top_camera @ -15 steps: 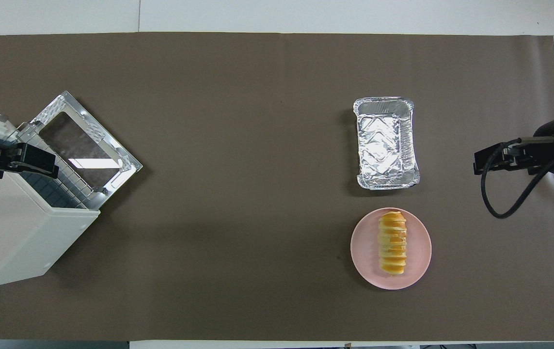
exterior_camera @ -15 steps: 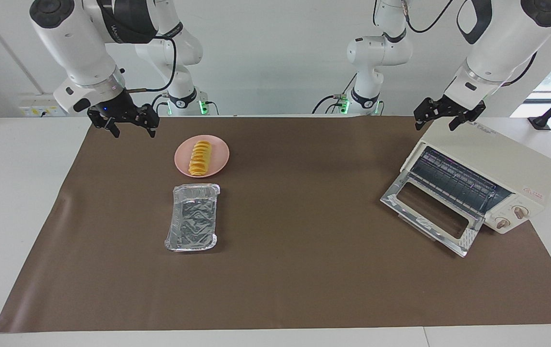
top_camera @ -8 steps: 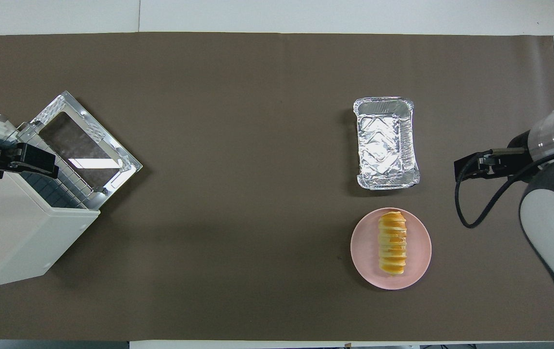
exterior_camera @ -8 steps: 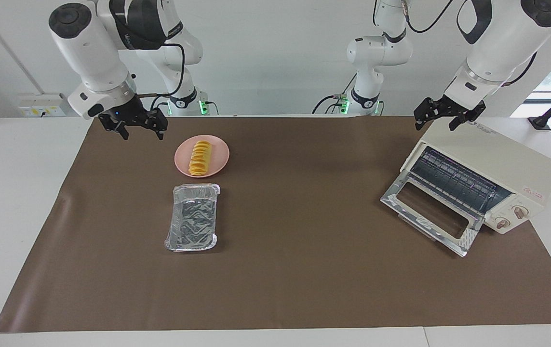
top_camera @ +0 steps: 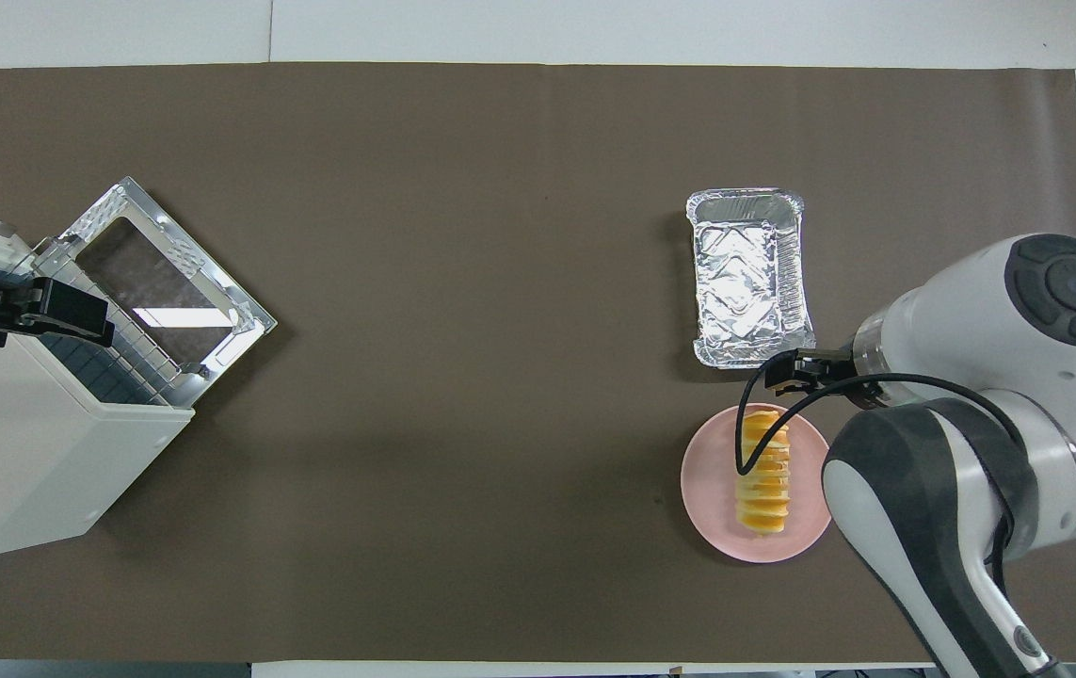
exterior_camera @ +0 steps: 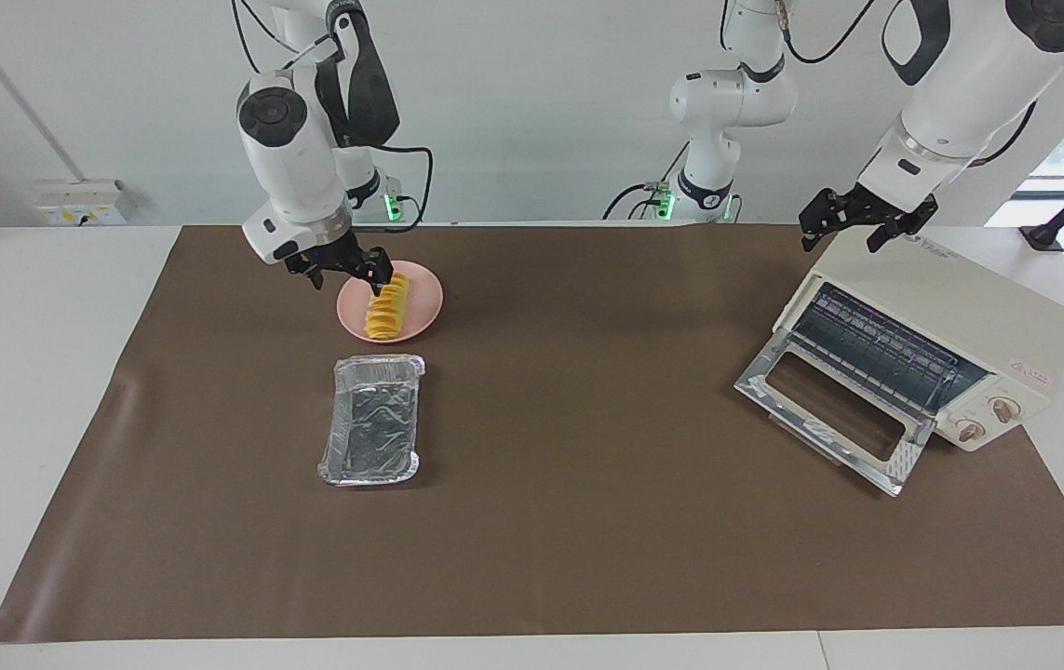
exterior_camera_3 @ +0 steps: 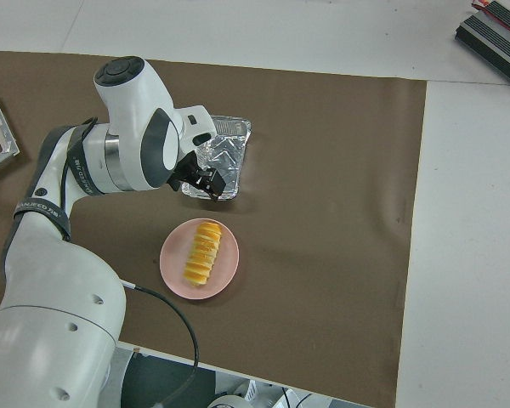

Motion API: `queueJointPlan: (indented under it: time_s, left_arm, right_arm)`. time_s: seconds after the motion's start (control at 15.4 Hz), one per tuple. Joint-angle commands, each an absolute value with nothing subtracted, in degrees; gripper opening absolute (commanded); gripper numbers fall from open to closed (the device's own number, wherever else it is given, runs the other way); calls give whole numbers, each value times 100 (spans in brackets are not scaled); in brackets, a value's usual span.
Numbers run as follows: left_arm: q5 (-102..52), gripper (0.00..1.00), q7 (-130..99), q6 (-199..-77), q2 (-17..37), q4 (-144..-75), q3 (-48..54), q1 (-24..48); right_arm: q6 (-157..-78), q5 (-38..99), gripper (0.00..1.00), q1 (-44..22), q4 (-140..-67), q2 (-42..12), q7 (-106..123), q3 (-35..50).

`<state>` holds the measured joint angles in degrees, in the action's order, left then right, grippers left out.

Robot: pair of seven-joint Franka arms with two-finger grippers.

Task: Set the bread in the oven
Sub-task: 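Grasp the stack of bread slices with the right gripper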

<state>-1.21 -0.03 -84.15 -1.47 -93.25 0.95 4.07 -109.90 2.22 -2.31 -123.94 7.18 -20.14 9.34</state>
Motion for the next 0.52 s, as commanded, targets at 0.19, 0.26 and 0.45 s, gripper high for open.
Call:
queueJointPlan:
  time_s: [0.19,0.26,0.45]
  left_arm:
    - [-18,100,53,-8482,-255,-9413,97,387]
    - [-18,100,61,-8481,-255,-9413,97,387]
    - [-18,100,62,-8490,-255,-9413,97,387]
  right_arm:
    - [-12399,492,100,-570,-13946,1169,-2127,940]
    - [-12671,553,100,-571,-14201,1204,-2127,940]
    - [-13481,817,100,-580,-14896,1266,-2074,940]
